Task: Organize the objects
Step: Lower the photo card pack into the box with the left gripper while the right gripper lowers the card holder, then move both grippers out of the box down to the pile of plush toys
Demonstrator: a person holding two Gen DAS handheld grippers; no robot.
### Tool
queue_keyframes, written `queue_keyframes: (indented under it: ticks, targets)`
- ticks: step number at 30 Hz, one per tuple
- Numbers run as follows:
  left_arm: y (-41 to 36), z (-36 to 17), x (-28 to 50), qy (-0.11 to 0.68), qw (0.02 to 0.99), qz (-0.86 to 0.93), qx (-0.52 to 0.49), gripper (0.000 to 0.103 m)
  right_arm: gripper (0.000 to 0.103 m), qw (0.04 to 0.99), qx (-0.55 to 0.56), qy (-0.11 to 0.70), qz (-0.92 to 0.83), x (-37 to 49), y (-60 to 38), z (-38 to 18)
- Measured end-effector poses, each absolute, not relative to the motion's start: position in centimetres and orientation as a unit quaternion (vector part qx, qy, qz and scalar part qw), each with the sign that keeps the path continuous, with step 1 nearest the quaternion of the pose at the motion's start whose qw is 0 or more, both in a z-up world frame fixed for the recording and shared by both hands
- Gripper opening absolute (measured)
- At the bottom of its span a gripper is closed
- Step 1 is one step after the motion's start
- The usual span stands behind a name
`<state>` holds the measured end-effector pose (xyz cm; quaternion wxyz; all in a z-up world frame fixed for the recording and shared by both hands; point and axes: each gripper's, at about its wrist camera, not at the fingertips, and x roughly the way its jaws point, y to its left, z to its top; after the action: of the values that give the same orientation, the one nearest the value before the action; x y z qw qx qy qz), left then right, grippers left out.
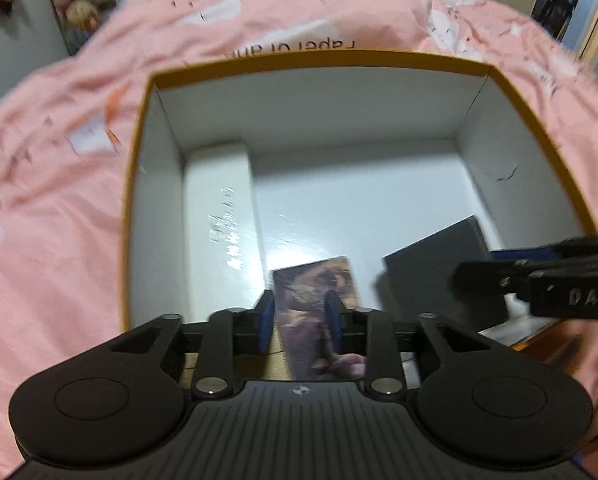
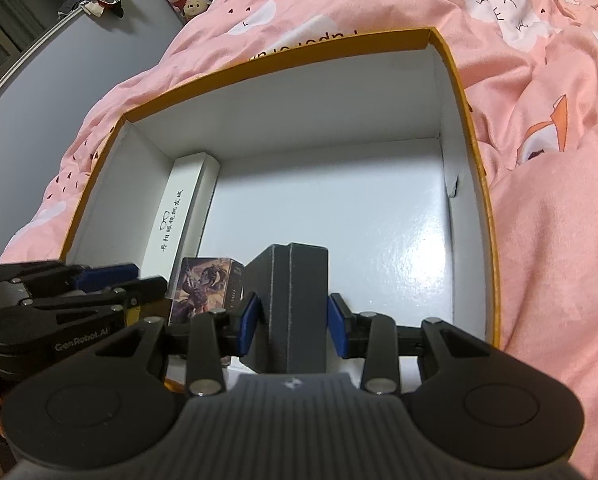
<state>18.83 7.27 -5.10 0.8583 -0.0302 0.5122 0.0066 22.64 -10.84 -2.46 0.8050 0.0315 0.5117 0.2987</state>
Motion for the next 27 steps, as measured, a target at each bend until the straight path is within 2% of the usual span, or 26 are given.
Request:
queue_keyframes:
  ticks: [4,11,17,20,24,27]
  targets:
    - [7.7,-6.0,19.4,0.518,0.854,0.001,-0.048,0.021,0.04,0.804,0.031,0.514,0.297,22.8,-10.7,-2.6]
    - [8.5,-7.0,20.0,0.525,0.848,0.006,-0.069,0.02,0.04,0.785,0.056,0.541,0.297,23.8,-10.3,-3.4]
    - [10.0,-5.2,18.2,0.478,0.87,0.009,-0.123,0.02,0.04,0.761,0.089,0.566,0.306,24.6,-9.9,-4.3]
    - [10.4,-4.4,17.5,0.461,0.877,0.016,-0.134,0.02,0.042,0.759,0.07,0.574,0.299,24.7,-9.6,-4.3]
    - [10.5,-3.9,16.5,0.443,0.884,0.012,-0.146,0.02,0.043,0.772,-0.01,0.572,0.279,24.2,-8.2,-4.5]
    - [10.7,-3.8,16.3,0.441,0.884,0.011,-0.154,0.02,0.047,0.769,-0.017,0.572,0.286,24.1,-7.8,-4.8]
